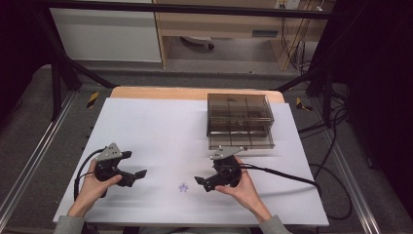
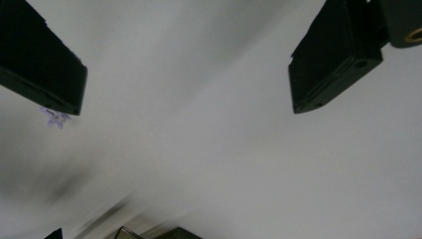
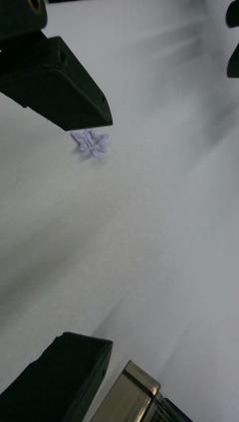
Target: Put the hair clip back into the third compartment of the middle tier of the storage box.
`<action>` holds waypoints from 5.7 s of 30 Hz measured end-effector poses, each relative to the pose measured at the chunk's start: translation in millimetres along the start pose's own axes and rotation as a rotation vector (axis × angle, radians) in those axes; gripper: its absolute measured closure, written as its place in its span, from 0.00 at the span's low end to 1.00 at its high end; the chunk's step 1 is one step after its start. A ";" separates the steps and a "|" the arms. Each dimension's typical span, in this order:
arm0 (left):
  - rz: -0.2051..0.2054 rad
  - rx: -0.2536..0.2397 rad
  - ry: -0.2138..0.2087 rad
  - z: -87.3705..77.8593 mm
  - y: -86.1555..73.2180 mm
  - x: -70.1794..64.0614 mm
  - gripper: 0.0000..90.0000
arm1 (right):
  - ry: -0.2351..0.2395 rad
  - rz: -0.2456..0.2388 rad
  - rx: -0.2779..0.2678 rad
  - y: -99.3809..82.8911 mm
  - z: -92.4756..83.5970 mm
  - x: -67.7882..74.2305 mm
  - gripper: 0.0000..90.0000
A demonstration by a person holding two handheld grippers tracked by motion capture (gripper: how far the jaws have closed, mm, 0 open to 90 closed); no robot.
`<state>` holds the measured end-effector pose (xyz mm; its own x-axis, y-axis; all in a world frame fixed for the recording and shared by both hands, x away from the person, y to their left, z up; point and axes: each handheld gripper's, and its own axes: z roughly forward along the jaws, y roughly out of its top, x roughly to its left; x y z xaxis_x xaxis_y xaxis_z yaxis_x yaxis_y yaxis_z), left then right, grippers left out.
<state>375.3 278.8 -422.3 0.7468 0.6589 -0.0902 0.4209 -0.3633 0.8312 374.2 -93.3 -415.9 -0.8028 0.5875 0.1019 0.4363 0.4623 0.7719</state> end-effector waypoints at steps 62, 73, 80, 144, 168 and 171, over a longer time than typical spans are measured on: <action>0.002 -0.005 0.007 -2.2 0.7 0.5 0.02 | 0.160 -0.134 0.149 5.9 51.3 29.1 0.47; 0.001 -0.004 0.006 -2.1 0.7 0.8 0.02 | 0.186 -0.137 0.170 4.7 52.3 29.8 0.59; 0.001 -0.008 0.006 -2.6 1.0 0.5 0.02 | 0.193 -0.134 0.178 4.4 52.5 30.6 0.64; 0.005 -0.007 0.006 -2.7 1.1 0.4 0.03 | 0.179 -0.132 0.237 8.4 51.5 35.7 0.96; 0.004 -0.010 0.007 -3.2 1.3 0.7 0.03 | 0.193 -0.102 0.238 10.5 49.0 34.9 0.99; 0.004 -0.010 0.007 -3.3 1.2 0.7 0.03 | 0.200 -0.091 0.242 11.1 48.2 34.7 0.99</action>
<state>374.6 280.9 -419.6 0.7449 0.6620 -0.0829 0.4126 -0.3595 0.8370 370.8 -35.8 -434.0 -0.8962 0.4056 0.1796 0.4241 0.6651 0.6147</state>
